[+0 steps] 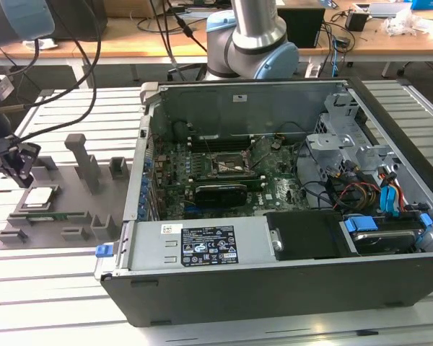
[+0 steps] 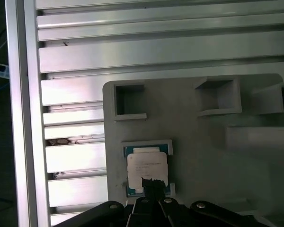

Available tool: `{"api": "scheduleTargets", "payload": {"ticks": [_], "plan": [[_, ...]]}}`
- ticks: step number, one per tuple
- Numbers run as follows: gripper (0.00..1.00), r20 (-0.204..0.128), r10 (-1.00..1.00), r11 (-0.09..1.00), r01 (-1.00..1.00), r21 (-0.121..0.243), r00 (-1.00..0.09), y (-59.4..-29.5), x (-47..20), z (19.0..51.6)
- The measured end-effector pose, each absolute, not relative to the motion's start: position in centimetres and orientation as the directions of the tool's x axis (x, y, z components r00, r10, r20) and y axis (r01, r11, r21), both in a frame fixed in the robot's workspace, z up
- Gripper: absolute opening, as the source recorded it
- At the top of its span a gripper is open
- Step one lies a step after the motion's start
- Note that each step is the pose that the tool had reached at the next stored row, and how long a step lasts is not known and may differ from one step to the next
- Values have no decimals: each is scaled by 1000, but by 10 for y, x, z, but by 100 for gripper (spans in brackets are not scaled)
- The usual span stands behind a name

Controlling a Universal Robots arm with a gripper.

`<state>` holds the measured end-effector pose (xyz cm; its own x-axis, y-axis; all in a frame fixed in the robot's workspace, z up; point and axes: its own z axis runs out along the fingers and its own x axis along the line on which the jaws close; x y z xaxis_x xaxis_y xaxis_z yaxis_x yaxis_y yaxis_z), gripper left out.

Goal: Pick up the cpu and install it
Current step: 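Pick up the cpu and move it towards the insertion slot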

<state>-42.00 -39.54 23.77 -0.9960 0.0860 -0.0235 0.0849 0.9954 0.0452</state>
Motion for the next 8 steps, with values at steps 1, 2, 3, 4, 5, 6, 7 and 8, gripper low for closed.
{"api": "scheduleTargets", "payload": {"ticks": [1,2,3,4,5,6,7,8], "plan": [[11,-23,86,995,85,45,-996,-395,-420,236],[11,-23,86,995,85,45,-996,-395,-420,234],[11,-24,86,995,85,45,-996,-395,-420,232],[11,-24,86,995,85,45,-996,-395,-420,230],[11,-24,86,995,84,45,-996,-395,-420,228],[11,-23,85,995,84,45,-996,-395,-420,226],[11,-23,85,995,84,45,-996,-395,-420,224],[11,-23,85,995,84,45,-996,-395,-420,222]]}}
